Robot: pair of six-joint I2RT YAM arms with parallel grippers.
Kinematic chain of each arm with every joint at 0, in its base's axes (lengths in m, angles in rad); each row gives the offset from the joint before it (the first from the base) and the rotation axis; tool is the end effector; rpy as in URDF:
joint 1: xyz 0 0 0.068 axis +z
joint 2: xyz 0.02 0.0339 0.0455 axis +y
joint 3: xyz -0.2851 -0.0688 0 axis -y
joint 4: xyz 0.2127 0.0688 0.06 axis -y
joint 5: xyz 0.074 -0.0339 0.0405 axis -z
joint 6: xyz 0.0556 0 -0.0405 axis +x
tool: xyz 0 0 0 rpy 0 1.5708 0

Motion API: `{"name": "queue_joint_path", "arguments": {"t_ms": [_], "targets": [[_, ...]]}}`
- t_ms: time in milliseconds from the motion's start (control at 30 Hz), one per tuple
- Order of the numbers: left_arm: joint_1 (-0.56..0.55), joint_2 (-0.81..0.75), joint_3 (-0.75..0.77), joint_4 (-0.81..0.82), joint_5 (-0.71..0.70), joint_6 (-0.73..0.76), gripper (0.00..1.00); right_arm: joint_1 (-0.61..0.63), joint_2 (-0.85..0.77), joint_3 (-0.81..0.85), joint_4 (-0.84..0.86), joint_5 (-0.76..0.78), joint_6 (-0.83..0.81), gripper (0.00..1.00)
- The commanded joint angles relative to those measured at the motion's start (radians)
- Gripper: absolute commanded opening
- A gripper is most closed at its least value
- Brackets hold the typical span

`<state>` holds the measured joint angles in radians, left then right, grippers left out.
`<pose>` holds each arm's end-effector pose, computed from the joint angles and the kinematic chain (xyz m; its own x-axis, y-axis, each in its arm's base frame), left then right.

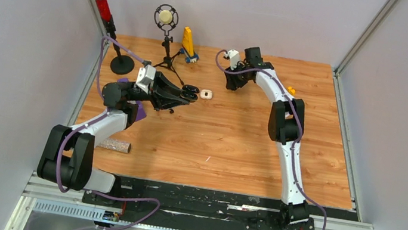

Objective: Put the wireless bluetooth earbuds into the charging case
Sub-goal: Pick up the earbud from the center of the board.

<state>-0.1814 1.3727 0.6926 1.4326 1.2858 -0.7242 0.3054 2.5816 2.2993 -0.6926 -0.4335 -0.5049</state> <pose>0.2190 -0.0944 0.3672 0.0134 -0.1918 -0.9813 0.9995 0.0308 0.0076 0.5198 0.1884 0.1603 -0.4501 -0.6022 -0.6594 -0.8174 0.5751 0.0328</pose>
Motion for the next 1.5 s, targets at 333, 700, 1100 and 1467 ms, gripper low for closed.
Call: {"name": "queue_joint_path", "arguments": {"t_ms": [333,700,1100,1467], "targets": [[0.005,0.002,0.028,0.074,-0.003,-0.007,0.00,-0.012,-0.061,-0.036,-0.096,-0.086,-0.029,0.37],[0.005,-0.002,0.027,0.074,-0.002,-0.009,0.00,-0.037,-0.078,-0.048,-0.097,-0.129,0.004,0.38],[0.005,-0.004,0.028,0.074,0.000,-0.011,0.00,-0.057,-0.085,-0.043,-0.092,-0.170,0.047,0.30],[0.005,-0.001,0.024,0.074,-0.017,-0.009,0.00,-0.061,-0.187,-0.109,-0.039,-0.191,0.067,0.20]]}}
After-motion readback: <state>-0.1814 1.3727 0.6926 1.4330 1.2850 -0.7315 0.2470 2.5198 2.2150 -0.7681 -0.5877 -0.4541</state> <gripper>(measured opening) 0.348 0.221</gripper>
